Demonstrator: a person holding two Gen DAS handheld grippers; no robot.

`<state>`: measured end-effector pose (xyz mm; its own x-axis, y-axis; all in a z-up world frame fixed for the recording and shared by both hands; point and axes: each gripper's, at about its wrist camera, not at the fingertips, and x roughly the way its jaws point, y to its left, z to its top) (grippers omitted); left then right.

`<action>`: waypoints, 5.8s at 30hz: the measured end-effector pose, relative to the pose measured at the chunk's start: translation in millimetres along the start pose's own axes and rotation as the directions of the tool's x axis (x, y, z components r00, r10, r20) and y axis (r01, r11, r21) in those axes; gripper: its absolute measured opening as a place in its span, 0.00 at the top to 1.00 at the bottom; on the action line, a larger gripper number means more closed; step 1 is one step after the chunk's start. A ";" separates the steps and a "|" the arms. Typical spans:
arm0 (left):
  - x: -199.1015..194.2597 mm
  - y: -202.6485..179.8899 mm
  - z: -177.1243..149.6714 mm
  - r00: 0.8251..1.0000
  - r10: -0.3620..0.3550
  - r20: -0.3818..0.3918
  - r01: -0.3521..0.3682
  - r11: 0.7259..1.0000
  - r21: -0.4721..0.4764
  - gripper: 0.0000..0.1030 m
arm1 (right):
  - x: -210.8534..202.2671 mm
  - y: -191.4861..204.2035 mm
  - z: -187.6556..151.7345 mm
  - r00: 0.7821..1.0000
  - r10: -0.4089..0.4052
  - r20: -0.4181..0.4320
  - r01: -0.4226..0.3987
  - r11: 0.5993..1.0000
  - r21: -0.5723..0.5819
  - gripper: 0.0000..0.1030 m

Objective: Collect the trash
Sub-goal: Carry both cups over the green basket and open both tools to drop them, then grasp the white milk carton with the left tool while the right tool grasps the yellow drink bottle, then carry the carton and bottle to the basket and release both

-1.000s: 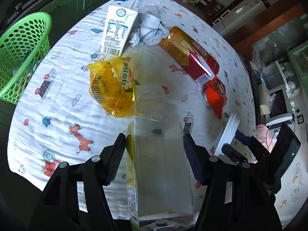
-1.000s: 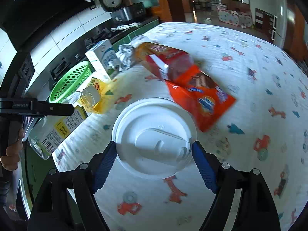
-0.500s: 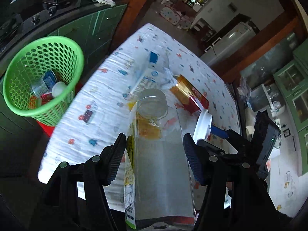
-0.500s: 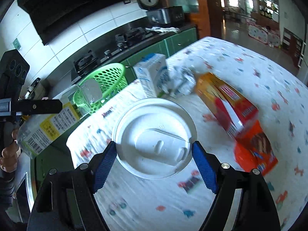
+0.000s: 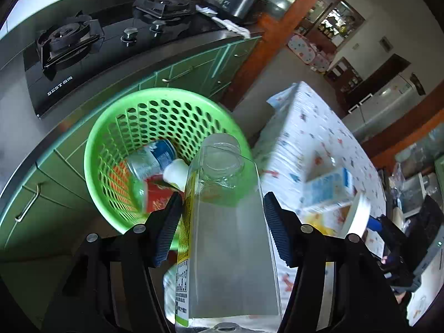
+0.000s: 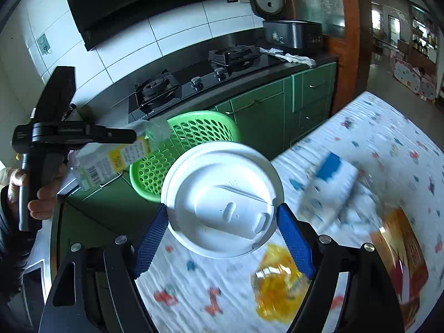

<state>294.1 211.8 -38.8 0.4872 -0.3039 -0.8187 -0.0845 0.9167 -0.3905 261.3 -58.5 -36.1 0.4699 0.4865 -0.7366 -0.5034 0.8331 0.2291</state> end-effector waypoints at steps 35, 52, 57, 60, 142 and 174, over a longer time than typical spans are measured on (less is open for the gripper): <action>26.4 119.4 38.4 0.997 0.080 -0.020 -0.082 0.987 -0.140 0.24 | 164.5 62.1 88.0 0.991 0.054 -0.120 -0.057 0.998 -0.024 0.16; 14.7 79.6 17.5 0.998 0.068 -0.002 -0.068 0.996 -0.062 0.22 | 75.9 42.1 60.9 1.000 0.010 -0.018 -0.010 1.000 -0.010 0.16; 20.7 51.1 4.7 0.999 0.049 -0.017 -0.049 0.999 -0.019 0.22 | 36.3 12.8 36.5 0.998 -0.057 -0.005 0.057 0.998 -0.007 0.16; 24.6 34.8 -3.1 0.999 0.041 -0.022 -0.041 0.999 0.005 0.22 | 12.8 -13.8 18.1 0.994 -0.112 -0.016 0.112 0.994 0.000 0.16; 26.7 -128.1 12.8 0.999 -0.001 -0.042 0.011 0.969 0.248 0.59 | -63.8 -130.2 -38.9 0.953 -0.260 -0.158 0.260 0.965 -0.020 0.35; 27.1 92.7 49.2 0.986 0.163 -0.039 -0.165 0.983 -0.076 0.22 | 132.1 62.1 110.7 0.992 -0.016 -0.126 0.000 0.992 -0.127 0.35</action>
<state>342.3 301.3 -76.5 0.4327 -0.1604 -0.8872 -0.2298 0.9319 -0.2806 372.4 86.7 -48.8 0.3828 0.4355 -0.8147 -0.5915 0.7930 0.1460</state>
